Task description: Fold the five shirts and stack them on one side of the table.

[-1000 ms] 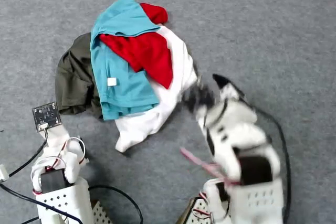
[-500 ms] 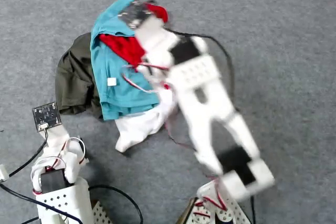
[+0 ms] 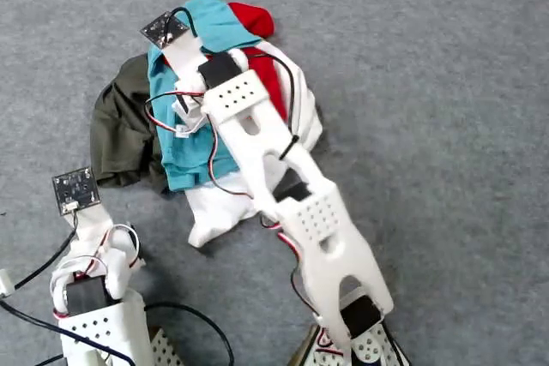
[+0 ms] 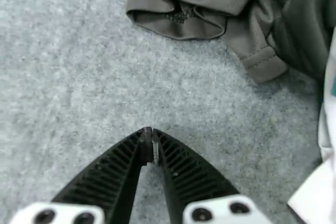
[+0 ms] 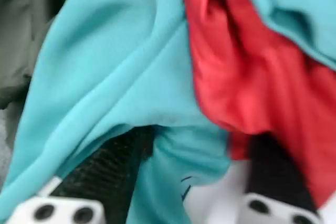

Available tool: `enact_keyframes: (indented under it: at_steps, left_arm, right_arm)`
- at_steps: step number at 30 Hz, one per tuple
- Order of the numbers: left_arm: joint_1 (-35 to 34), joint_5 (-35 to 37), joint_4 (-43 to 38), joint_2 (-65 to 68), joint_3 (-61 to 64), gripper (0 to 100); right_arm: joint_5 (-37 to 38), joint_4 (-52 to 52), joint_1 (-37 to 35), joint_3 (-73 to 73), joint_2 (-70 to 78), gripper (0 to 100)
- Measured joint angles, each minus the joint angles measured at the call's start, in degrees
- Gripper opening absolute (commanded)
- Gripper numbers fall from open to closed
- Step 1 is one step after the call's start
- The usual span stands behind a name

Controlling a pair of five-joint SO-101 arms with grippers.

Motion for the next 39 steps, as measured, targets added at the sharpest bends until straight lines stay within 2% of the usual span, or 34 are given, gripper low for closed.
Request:
enact_keyframes:
  at_steps: [4, 5, 7, 10, 17, 24, 33, 39]
  left_arm:
    - [-1.14, 0.00, 0.00, 0.00, 0.00, 2]
    - [-1.41, 0.00, 0.00, 0.00, 0.00, 2]
    - [-1.58, 0.00, 0.00, 0.00, 0.00, 2]
    - [-1.58, 0.00, 0.00, 0.00, 0.00, 2]
    - [-1.58, 0.00, -0.53, 0.00, 0.00, 2]
    - [-1.58, 0.00, -0.53, 0.00, 0.00, 2]
    - [-1.58, 0.00, -0.53, 0.00, 0.00, 2]
    - [-1.58, 0.00, -0.53, 0.00, 0.00, 2]
  right_arm:
    - [0.00, 7.30, 0.62, -13.01, 6.07, 2.3]
    - [0.00, 9.05, 1.05, -16.35, 7.21, 0.1]
    - [0.00, 11.78, 2.37, -22.24, 8.79, 3.3]
    - [1.32, 14.33, 4.66, -28.92, 9.41, 1.4]
    - [2.20, 14.95, 8.88, -30.07, 6.68, 0.5]
    - [2.29, 15.12, 15.12, -30.07, -7.12, 0.5]
    - [2.29, 14.24, 26.20, -30.95, -32.88, 0.5]
    - [2.29, 11.08, 32.79, -31.38, -39.91, 0.7]
